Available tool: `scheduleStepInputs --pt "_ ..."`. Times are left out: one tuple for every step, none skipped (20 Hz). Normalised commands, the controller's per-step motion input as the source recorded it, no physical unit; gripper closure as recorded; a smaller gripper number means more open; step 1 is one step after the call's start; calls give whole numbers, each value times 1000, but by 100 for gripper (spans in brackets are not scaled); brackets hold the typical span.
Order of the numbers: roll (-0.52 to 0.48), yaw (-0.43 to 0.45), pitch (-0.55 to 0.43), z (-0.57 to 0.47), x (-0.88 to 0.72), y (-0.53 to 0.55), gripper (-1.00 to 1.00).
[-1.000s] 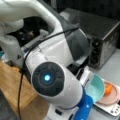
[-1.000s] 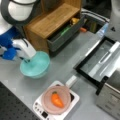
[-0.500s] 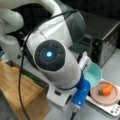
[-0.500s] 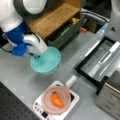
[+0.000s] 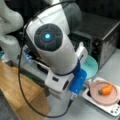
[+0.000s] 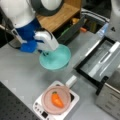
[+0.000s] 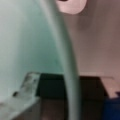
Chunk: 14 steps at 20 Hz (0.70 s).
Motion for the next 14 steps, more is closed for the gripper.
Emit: scheduleStepInputs --pt "-298 -92 -253 -94 -472 244 100" --pt "-394 -93 -215 -94 -459 226 100" --pt "-424 -93 -200 -84 -466 215 100" --pt "-421 -94 -189 -74 -454 201 100" --pt "-403 -95 -179 -70 -426 191 100" --pt "-378 -92 -174 -63 -392 181 100" --pt "-372 -114 -157 -49 -393 186 100" --pt "-352 -113 -149 -46 -366 177 100" --pt "-354 -142 -143 -40 -403 189 100" --pt "-338 -143 -138 -44 -416 191 100" --pt "-316 -168 -142 -48 -445 201 100" --pt "-295 -162 -144 -59 -454 203 100" --pt "-230 -178 -154 -66 -502 213 100" --pt "-200 -168 -163 -76 -516 212 100"
